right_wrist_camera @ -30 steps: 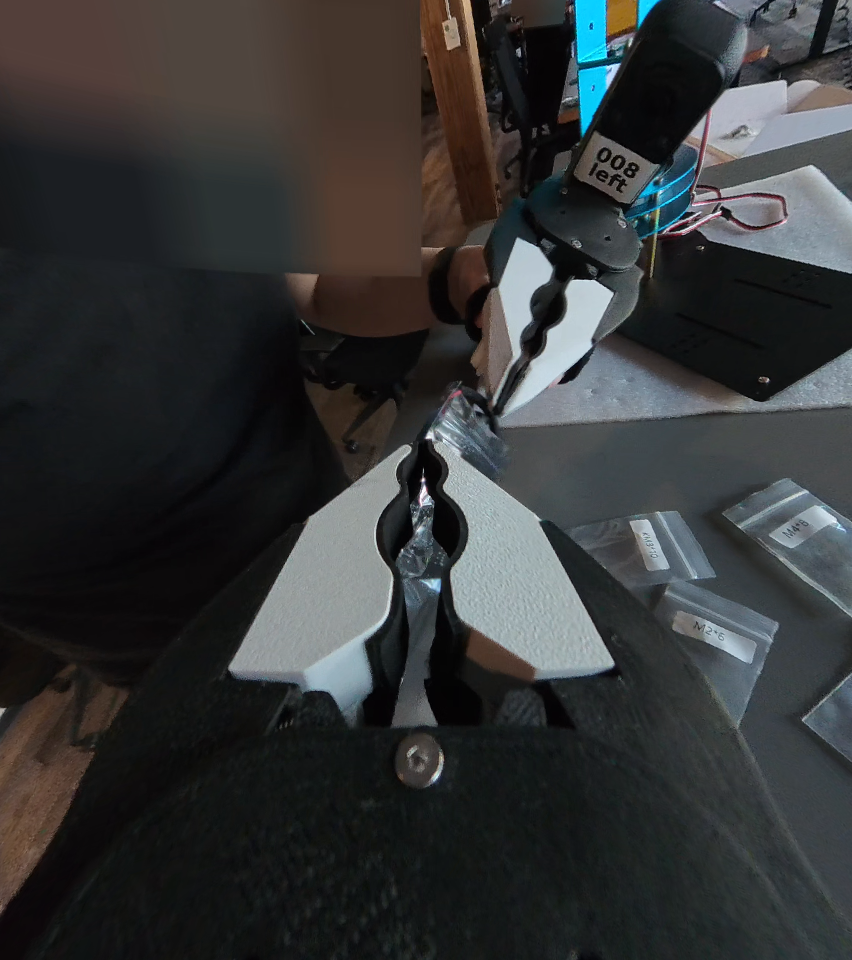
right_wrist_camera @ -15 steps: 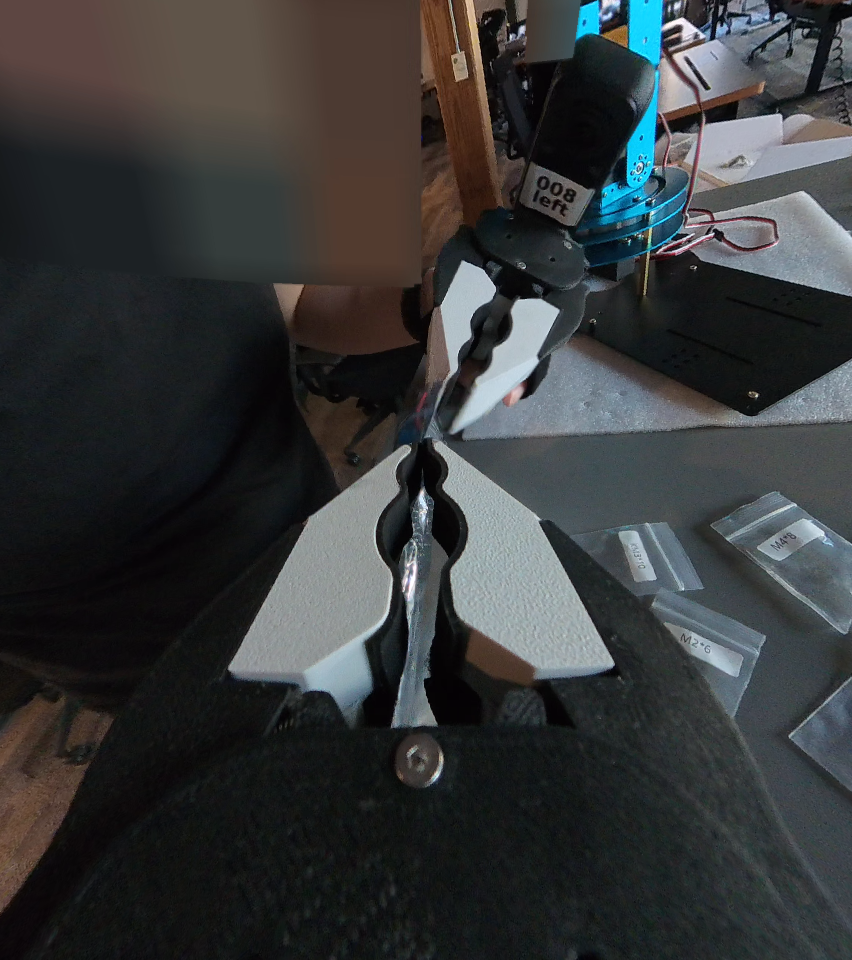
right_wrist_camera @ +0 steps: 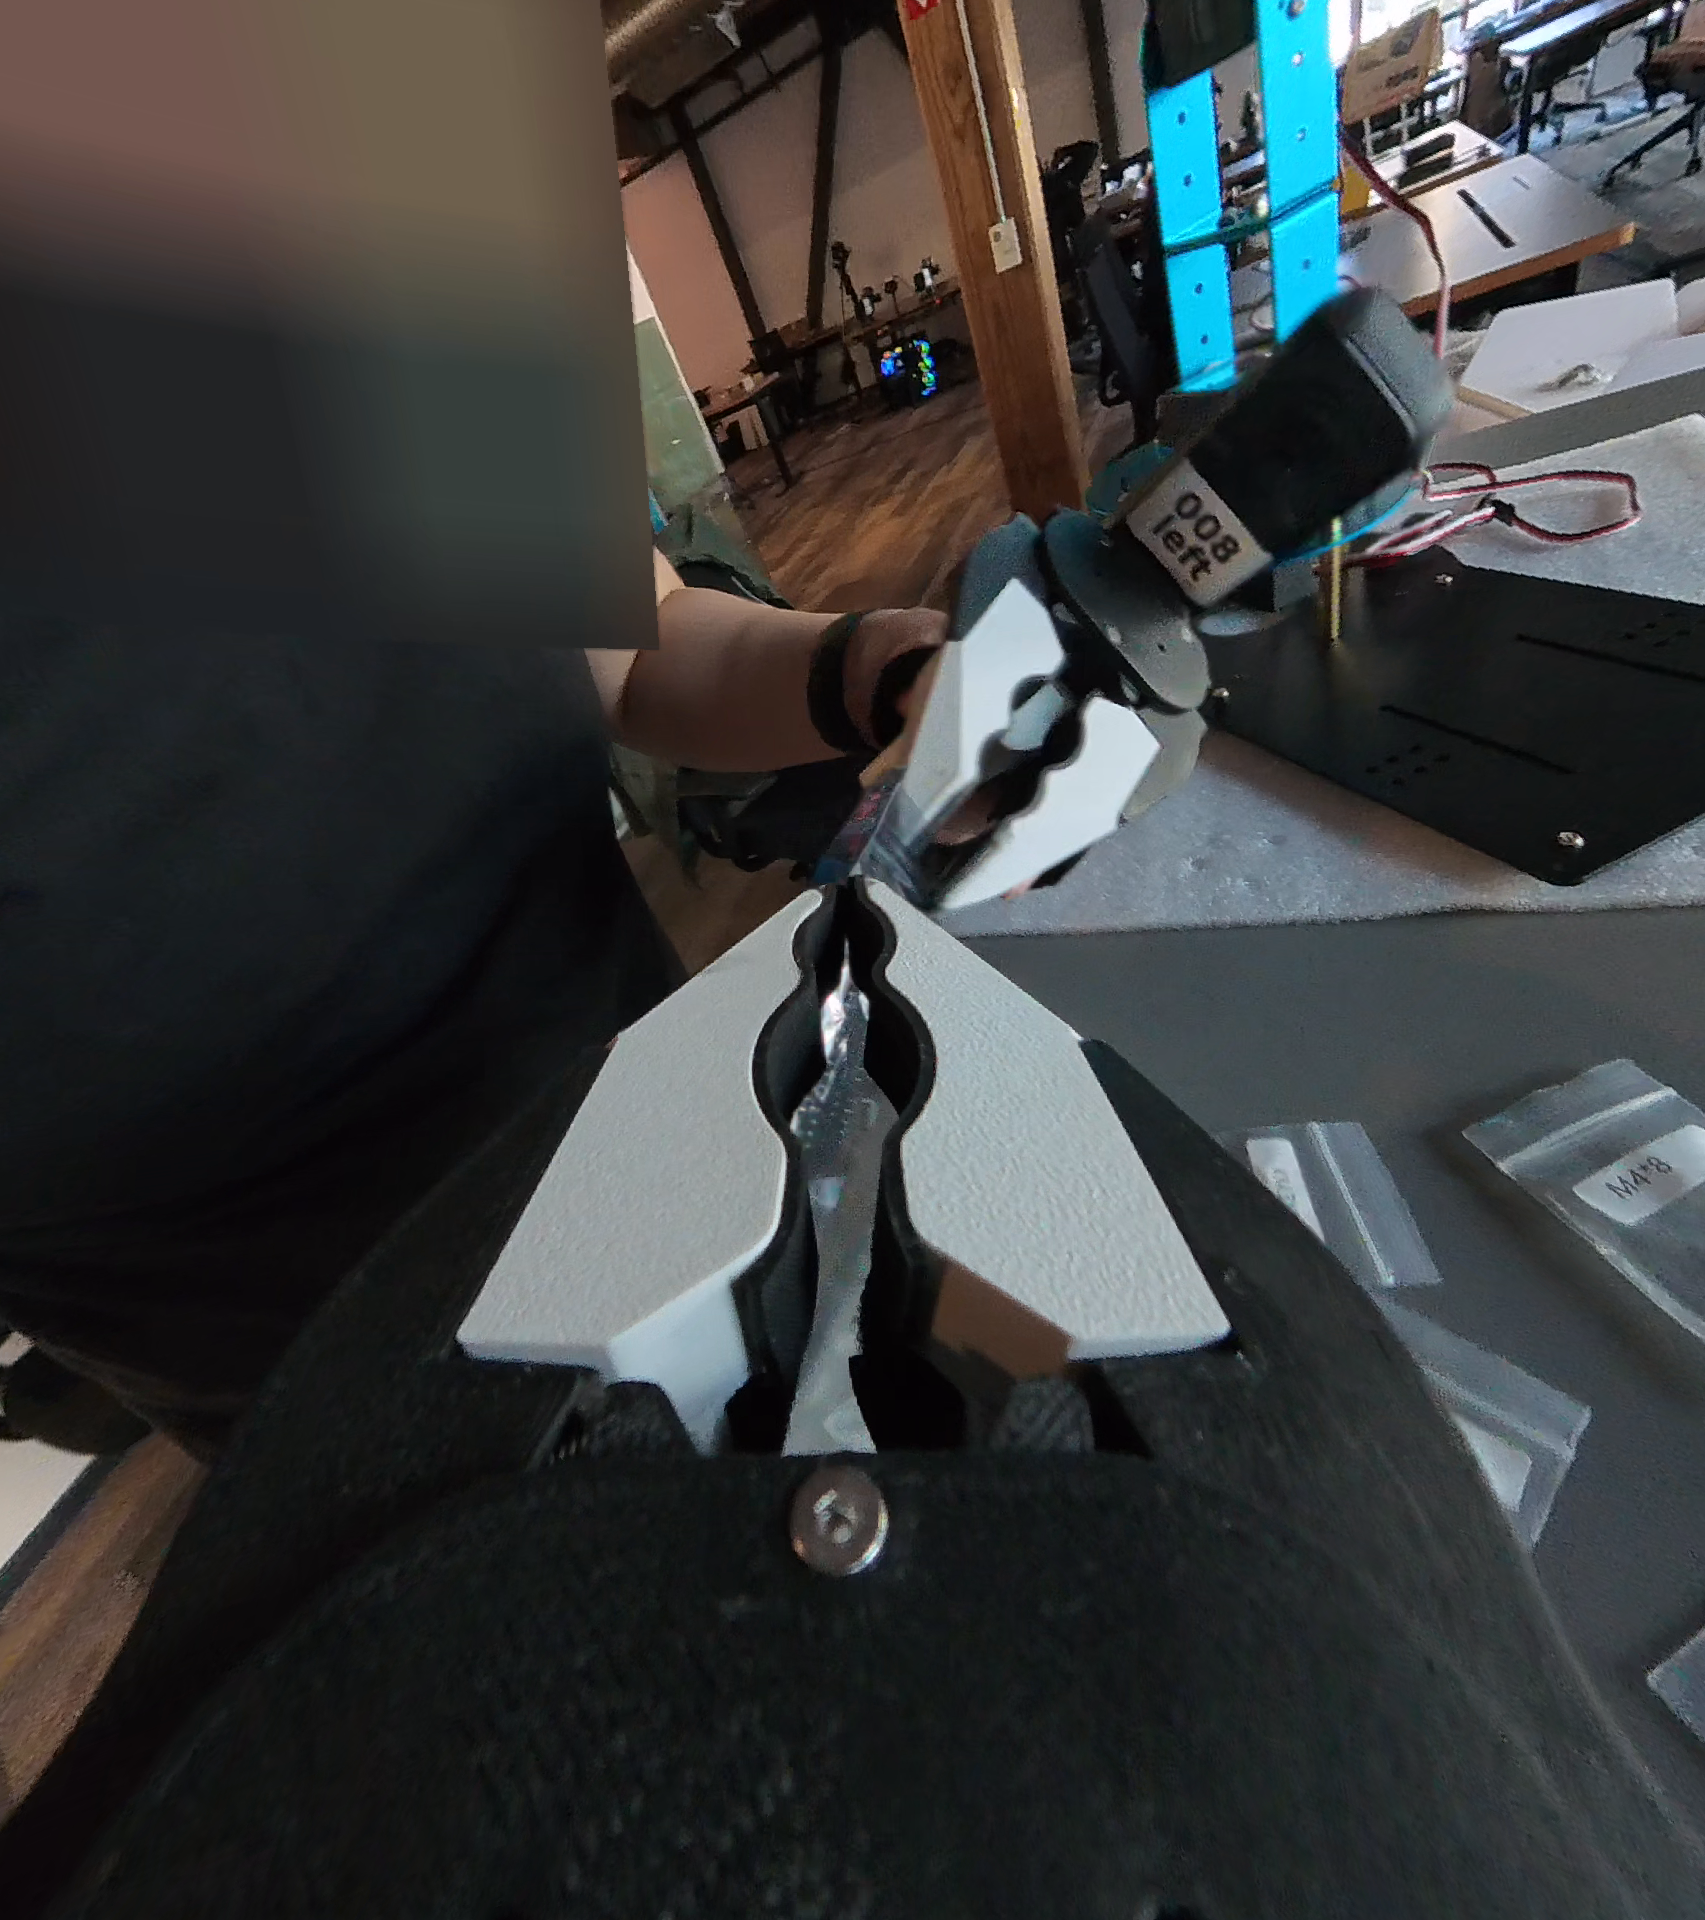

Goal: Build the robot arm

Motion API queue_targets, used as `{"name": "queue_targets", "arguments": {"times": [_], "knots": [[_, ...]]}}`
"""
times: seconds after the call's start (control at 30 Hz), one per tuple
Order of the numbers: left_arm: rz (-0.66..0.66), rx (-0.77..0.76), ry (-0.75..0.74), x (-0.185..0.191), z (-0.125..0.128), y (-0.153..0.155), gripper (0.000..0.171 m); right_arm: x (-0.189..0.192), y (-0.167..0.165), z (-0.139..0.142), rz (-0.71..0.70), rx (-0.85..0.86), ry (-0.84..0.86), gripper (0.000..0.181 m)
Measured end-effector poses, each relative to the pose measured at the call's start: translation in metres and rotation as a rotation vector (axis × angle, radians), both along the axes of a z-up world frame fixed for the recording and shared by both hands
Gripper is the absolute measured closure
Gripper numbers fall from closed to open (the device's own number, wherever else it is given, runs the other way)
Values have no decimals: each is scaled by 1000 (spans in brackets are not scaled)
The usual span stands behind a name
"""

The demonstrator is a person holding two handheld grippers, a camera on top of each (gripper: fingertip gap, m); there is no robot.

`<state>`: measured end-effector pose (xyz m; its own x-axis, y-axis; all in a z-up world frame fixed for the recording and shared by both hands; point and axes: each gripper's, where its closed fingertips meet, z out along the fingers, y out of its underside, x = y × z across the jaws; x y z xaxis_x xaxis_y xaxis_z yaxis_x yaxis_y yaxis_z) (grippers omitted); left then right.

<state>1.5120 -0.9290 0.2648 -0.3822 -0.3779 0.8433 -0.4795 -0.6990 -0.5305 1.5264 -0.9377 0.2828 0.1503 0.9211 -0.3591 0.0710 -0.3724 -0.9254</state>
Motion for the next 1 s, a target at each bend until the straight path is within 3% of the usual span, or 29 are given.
{"name": "queue_targets", "arguments": {"times": [0.33, 0.57, 0.7, 0.8, 0.9, 1.0], "knots": [[83, 77, -37, 0, 4, 9, 167, -3, 1, 0, 63, -6, 42, 181], [170, 65, 10, 0, 3, 30, 165, -4, 5, -20, 104, -74, -26, 181], [168, 166, -30, -1, 7, 25, 144, -5, 11, -21, 101, -77, -53, 181], [88, 290, -11, 4, 1, 9, 149, -5, 15, -22, 85, -74, -74, 181], [93, 291, -4, 10, 1, 12, 166, -6, 17, -23, 65, -74, -87, 181], [93, 286, 8, 8, -1, 14, 171, -7, 20, -25, -5, -64, -144, 181]]}}
